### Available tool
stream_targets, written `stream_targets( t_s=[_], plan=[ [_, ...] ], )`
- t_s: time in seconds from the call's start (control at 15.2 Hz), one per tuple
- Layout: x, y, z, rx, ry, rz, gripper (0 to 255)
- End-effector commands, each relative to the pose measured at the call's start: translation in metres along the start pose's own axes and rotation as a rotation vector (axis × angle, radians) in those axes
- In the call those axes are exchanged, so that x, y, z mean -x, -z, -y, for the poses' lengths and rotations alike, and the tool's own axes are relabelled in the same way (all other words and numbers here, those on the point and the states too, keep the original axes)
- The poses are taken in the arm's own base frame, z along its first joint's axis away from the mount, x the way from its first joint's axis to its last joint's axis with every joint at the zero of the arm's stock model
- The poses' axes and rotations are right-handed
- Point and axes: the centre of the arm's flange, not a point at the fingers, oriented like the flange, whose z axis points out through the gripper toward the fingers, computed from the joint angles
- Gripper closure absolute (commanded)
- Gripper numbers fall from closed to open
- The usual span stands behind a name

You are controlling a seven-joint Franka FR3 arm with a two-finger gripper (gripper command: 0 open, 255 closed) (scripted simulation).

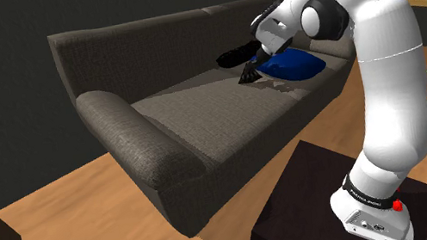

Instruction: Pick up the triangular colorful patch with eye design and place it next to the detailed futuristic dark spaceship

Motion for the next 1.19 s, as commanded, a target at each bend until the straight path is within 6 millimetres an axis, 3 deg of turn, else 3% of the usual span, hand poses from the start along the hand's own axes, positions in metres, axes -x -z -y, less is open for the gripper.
stream_targets(
  t_s=[0.0, 0.33, 0.4, 0.73, 0.99, 1.12],
  plan=[
    [0.004, -0.002, -0.002, 0.003, -0.002, 0.004, 255],
    [0.004, -0.002, -0.002, 0.003, -0.002, 0.004, 255],
    [0.004, -0.003, -0.003, 0.003, -0.003, 0.004, 0],
    [0.004, -0.002, -0.002, 0.003, -0.002, 0.004, 0],
    [0.004, 0.048, -0.002, 0.003, -0.002, 0.004, 0],
    [0.004, 0.048, -0.002, 0.003, -0.002, 0.004, 0]
  ],
)
